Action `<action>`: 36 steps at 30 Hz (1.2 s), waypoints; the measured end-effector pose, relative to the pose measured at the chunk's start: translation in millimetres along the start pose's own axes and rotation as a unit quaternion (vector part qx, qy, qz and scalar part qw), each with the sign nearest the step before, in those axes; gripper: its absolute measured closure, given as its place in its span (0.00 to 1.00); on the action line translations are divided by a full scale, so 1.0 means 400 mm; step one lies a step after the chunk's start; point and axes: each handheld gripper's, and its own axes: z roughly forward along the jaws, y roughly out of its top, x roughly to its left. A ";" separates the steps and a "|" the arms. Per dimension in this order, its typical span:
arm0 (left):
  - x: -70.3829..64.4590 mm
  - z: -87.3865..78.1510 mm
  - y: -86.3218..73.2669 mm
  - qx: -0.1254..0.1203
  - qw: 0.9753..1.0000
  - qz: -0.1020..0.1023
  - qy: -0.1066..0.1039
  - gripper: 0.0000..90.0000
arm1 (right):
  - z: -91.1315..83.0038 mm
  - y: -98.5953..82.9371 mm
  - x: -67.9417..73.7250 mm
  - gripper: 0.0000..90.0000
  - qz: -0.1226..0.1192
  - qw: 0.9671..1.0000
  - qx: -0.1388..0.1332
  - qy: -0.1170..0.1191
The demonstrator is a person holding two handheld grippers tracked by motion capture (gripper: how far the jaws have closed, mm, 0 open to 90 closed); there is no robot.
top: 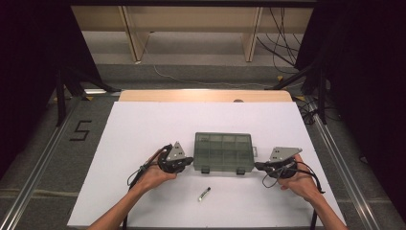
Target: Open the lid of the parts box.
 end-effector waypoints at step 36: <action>0.007 -0.035 0.082 -0.095 0.995 -0.018 0.036 0.99 | -0.011 0.056 -0.030 1.00 0.014 0.992 -0.113 -0.056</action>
